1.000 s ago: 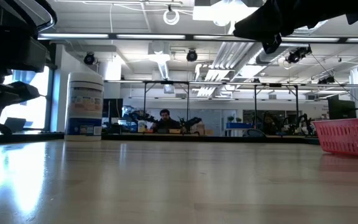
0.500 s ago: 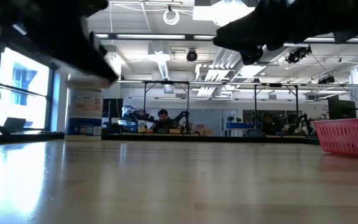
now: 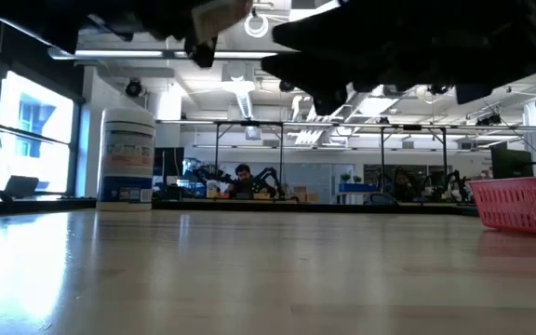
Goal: Pick & Place First Aid Supplies
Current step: Put the orange ointment pack into the bottom red basket
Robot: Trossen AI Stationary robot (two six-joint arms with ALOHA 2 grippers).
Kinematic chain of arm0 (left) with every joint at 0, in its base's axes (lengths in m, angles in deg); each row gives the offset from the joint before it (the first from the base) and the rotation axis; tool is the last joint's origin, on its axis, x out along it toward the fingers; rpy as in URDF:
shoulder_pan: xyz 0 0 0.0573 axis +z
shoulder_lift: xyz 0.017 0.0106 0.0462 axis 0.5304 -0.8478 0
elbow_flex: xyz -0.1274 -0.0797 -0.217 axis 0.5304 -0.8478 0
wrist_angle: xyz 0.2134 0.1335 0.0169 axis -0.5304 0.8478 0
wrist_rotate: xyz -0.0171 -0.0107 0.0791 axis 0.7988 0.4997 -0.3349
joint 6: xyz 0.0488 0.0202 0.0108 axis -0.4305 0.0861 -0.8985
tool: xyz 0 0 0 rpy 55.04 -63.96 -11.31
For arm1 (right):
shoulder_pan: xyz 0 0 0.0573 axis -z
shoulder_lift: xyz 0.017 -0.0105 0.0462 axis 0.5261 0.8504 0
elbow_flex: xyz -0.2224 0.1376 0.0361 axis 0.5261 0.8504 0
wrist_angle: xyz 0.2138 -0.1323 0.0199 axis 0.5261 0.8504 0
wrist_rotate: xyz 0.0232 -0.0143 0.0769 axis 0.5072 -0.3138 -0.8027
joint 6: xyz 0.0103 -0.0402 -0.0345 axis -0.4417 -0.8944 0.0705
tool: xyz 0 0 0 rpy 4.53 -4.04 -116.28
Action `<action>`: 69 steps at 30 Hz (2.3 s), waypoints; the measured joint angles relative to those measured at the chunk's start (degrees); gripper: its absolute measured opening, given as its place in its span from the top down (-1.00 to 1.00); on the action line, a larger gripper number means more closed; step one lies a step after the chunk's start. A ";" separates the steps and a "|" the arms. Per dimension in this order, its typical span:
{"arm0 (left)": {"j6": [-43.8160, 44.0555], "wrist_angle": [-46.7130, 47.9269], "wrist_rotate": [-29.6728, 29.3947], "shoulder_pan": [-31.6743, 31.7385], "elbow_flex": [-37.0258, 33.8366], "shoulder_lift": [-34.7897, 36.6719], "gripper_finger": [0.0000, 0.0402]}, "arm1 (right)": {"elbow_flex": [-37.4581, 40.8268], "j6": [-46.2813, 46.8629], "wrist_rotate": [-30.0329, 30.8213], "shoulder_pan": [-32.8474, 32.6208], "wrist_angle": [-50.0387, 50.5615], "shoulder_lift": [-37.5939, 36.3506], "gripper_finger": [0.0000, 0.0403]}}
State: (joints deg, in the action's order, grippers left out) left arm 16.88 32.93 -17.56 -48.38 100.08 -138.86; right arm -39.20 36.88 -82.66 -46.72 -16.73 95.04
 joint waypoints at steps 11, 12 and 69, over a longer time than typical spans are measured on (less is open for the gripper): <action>-2.28 -10.56 2.86 1.02 0.06 -5.90 1.00 | -5.54 -1.83 1.92 -0.02 0.73 3.34 0.00; -2.18 -11.17 3.07 1.00 0.06 -6.09 1.00 | -5.54 -3.19 0.71 -0.02 0.15 3.34 0.00; 4.17 21.91 -1.89 0.97 0.13 8.73 0.09 | -16.60 7.02 10.17 -3.07 68.69 -11.24 1.00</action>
State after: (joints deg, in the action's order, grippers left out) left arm 21.05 54.84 -19.45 -47.41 100.21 -130.12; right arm -55.80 43.90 -72.49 -49.80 51.96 83.81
